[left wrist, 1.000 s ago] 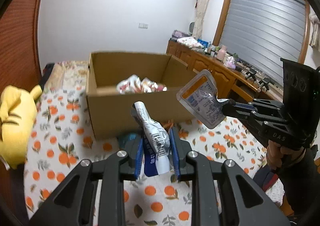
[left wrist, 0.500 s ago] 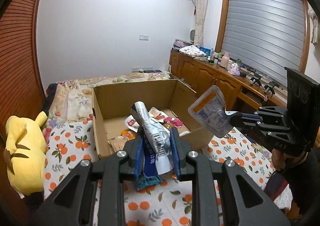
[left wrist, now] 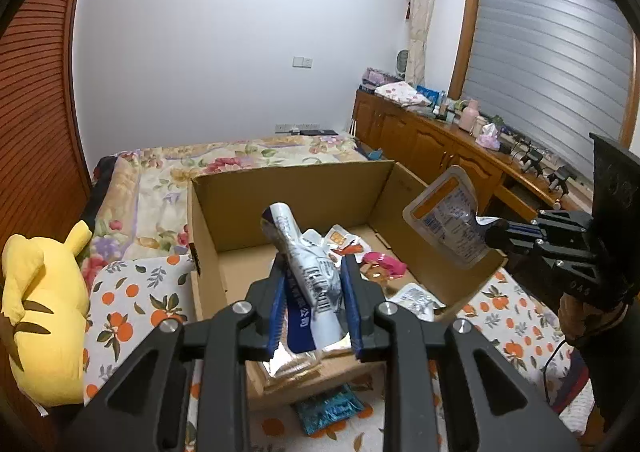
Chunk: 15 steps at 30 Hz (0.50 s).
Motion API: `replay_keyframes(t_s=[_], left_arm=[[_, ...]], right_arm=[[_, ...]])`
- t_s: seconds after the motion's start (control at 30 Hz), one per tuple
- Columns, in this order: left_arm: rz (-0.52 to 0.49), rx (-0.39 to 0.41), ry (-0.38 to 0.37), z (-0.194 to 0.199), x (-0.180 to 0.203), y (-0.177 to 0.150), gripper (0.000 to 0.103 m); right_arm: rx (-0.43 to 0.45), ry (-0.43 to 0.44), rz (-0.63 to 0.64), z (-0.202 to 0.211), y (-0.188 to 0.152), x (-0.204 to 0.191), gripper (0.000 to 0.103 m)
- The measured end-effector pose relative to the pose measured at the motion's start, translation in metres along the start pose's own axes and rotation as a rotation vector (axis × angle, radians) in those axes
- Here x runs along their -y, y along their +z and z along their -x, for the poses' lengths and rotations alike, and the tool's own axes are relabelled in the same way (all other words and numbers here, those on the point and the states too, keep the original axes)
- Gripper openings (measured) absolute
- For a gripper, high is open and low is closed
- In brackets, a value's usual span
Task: Organize snacks
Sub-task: 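Carry both white vacuum packs over the box with both tools, then open both tools to drop the white packs into the box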
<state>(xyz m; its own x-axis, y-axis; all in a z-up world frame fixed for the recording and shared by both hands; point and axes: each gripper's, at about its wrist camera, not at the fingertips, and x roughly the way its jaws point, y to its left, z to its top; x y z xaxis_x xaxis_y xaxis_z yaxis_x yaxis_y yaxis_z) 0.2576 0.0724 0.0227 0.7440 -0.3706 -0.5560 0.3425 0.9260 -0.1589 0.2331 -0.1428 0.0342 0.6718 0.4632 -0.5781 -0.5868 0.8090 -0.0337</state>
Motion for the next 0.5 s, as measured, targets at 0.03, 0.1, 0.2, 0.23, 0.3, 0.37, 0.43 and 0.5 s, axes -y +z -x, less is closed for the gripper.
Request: replay_keyframes(t_s=[0.03, 0.1, 0.2, 0.23, 0.3, 0.37, 0.43, 0.5], left_arm=[[-0.001, -0.006, 0.003, -0.004, -0.001, 0.0, 0.023], [-0.002, -0.018, 0.012, -0.012, -0.003, 0.001, 0.024], [0.005, -0.031, 0.016, -0.021, -0.006, 0.002, 0.026], [0.006, -0.037, 0.021, -0.023, -0.007, 0.002, 0.027], [0.004, -0.047, 0.026, -0.028, -0.008, 0.002, 0.028], [0.002, -0.058, 0.034, -0.032, -0.007, 0.002, 0.031], [0.005, -0.058, 0.036, -0.034, -0.009, 0.002, 0.031], [0.005, -0.058, 0.033, -0.035, -0.008, 0.003, 0.031]], right_arm=[[-0.005, -0.001, -0.002, -0.003, 0.0, 0.002, 0.002], [-0.02, -0.006, -0.004, -0.013, -0.001, 0.006, 0.002], [-0.042, -0.007, -0.009, -0.025, -0.002, 0.01, 0.001], [-0.047, -0.007, -0.011, -0.029, -0.002, 0.012, 0.001], [-0.06, -0.01, -0.01, -0.036, -0.003, 0.013, 0.001], [-0.074, -0.007, -0.001, -0.042, -0.004, 0.014, 0.001], [-0.08, -0.004, 0.0, -0.045, -0.004, 0.014, 0.001], [-0.079, -0.001, -0.005, -0.046, -0.005, 0.015, 0.001]])
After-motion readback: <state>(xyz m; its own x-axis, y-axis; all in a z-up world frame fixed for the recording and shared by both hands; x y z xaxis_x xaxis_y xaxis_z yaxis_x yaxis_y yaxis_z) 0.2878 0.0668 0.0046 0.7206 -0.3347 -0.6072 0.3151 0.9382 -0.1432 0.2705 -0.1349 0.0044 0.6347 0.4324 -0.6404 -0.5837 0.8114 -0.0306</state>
